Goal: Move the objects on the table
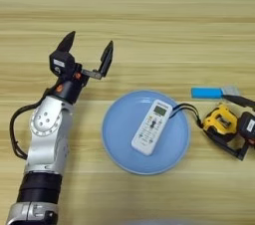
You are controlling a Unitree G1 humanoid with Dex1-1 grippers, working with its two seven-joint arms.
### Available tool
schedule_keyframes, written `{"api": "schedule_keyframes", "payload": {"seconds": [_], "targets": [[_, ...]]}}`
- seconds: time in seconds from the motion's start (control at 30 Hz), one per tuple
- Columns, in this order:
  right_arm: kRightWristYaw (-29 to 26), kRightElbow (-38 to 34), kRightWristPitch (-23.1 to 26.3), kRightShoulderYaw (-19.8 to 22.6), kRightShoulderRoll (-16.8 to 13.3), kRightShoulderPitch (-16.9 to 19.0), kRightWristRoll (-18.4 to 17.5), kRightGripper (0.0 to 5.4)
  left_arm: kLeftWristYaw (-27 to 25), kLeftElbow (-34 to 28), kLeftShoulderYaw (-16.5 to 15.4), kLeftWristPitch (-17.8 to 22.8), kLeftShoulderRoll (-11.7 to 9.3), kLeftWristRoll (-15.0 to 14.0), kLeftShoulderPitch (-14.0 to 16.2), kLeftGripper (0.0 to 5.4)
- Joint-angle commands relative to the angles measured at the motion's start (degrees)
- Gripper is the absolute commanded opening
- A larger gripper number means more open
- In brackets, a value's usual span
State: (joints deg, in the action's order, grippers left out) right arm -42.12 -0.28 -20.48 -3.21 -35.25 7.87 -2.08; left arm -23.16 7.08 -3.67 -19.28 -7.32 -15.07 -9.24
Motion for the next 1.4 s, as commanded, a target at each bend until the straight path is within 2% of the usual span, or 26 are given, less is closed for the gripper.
{"api": "schedule_keyframes", "payload": {"seconds": [0.03,0.17,0.27,0.37,0.5,0.7,0.9,1.1,1.4], "targets": [[-2.2,-3.9,2.8,-0.3,0.3,1.3,-4.8,5.36,0.0,-0.7,0.3,0.1,-0.2,0.6,0.3,5.40],[-3.8,-9.1,8.7,1.4,1.0,3.0,-13.7,5.36,0.0,-0.8,0.2,0.2,-0.3,0.6,0.2,5.40],[-4.8,-13.5,14.7,3.1,1.1,5.0,-21.7,5.36,0.0,-0.8,0.2,0.2,-0.3,0.7,0.1,5.40],[-5.5,-15.6,18.1,3.7,0.9,7.2,-25.1,5.36,0.0,-0.5,0.1,0.1,-0.4,0.6,-0.1,5.40],[-5.4,-15.6,19.6,4.1,1.6,9.0,-25.0,5.36,-0.1,-0.4,-0.1,0.1,-0.4,0.3,-0.3,5.40],[-5.8,-13.6,17.8,3.6,2.0,11.2,-21.1,5.36,-0.4,-0.4,-0.1,0.0,-0.4,0.1,-0.3,5.40],[-3.4,-8.3,13.7,6.3,4.1,10.1,-18.4,5.36,-0.4,-0.4,0.0,-0.1,-0.3,0.1,-0.3,5.40],[-1.3,-7.2,10.7,8.4,5.7,10.5,-17.3,5.36,-0.7,-0.6,0.1,0.0,-0.2,0.0,-0.2,5.40],[-0.7,-6.7,12.2,8.1,5.6,10.5,-16.0,5.36,-0.9,-0.4,0.1,-0.2,0.0,0.0,-0.2,5.40]]}}
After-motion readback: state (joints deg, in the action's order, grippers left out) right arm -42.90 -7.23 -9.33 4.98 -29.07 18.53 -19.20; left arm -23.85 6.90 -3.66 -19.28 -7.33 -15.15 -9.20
